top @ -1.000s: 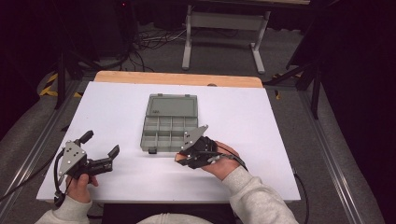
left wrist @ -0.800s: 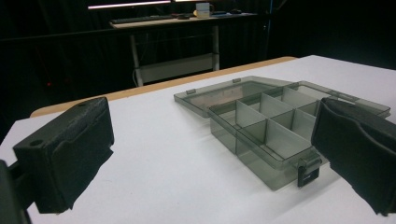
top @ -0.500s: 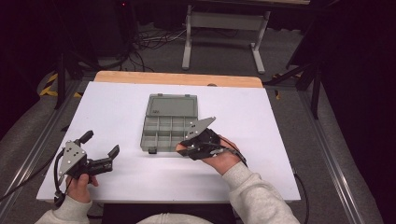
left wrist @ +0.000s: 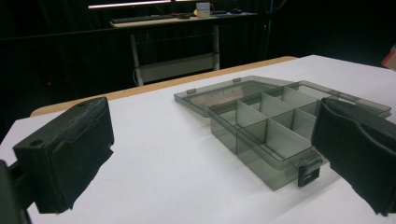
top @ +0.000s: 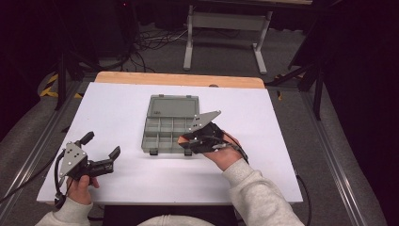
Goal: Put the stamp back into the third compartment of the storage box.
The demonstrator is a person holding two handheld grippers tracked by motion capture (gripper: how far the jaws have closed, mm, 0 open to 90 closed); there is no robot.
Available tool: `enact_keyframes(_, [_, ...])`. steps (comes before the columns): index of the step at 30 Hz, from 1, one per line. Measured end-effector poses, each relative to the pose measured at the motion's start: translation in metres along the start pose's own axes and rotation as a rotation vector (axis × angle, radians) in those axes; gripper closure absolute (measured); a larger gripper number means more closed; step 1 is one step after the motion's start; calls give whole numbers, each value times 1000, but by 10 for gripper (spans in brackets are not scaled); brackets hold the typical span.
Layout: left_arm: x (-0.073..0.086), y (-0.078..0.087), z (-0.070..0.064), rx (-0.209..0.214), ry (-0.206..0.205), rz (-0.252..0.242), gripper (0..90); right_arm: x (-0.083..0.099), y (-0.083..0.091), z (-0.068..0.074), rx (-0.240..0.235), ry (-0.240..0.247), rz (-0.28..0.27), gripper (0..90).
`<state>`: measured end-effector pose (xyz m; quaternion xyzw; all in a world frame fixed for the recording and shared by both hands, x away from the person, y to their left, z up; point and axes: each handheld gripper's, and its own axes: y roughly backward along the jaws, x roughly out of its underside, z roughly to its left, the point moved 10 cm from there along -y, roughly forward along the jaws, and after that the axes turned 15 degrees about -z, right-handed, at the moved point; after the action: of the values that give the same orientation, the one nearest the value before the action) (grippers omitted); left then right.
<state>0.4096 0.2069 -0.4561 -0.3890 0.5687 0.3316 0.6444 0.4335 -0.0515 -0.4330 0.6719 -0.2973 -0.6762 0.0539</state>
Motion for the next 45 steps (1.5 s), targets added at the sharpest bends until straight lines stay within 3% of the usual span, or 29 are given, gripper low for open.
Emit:
enact_keyframes(19, [0,0,0,1,5,-5,1,-9,-13,-34,66,-49,2,662])
enact_keyframes(45, [0,0,1,2,1,-2,1,-8,-31,-64,131,-70,25,662])
